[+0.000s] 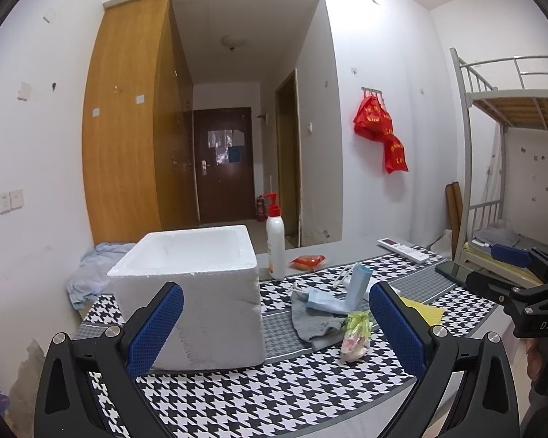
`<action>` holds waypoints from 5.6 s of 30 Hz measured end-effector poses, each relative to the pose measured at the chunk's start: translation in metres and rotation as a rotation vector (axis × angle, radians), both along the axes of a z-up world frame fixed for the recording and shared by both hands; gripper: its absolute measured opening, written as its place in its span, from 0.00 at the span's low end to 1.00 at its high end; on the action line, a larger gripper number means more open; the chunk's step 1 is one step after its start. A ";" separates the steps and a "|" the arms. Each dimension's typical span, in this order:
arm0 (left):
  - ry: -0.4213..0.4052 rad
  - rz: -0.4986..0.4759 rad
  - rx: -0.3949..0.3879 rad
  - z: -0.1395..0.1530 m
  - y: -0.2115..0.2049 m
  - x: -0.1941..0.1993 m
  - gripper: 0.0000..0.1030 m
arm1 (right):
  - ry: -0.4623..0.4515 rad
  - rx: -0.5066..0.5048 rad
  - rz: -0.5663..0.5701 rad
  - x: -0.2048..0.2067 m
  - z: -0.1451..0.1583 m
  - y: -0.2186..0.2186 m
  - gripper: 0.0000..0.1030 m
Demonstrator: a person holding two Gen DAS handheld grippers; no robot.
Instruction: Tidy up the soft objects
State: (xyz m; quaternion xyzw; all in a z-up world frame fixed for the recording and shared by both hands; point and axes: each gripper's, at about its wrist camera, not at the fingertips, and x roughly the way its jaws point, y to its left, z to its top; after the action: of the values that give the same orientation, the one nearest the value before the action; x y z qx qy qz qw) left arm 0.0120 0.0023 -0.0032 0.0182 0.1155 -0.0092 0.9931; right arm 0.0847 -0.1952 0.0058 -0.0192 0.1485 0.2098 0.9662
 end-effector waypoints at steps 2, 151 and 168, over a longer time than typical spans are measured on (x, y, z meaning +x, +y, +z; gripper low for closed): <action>0.002 0.000 0.002 0.000 0.000 0.001 0.99 | 0.002 0.002 -0.002 0.000 0.000 0.000 1.00; 0.635 -0.233 0.069 -0.124 -0.101 0.173 0.33 | 0.456 -0.252 -0.041 0.153 -0.118 -0.024 0.70; 0.580 -0.257 0.053 -0.114 -0.099 0.163 0.27 | 0.459 -0.216 -0.009 0.147 -0.112 -0.032 0.26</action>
State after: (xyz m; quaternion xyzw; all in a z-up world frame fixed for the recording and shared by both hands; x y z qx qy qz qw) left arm 0.1750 -0.0970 -0.1171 0.0553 0.3908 -0.1361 0.9087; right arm 0.2318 -0.2274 -0.1059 -0.0733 0.3856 0.1872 0.9005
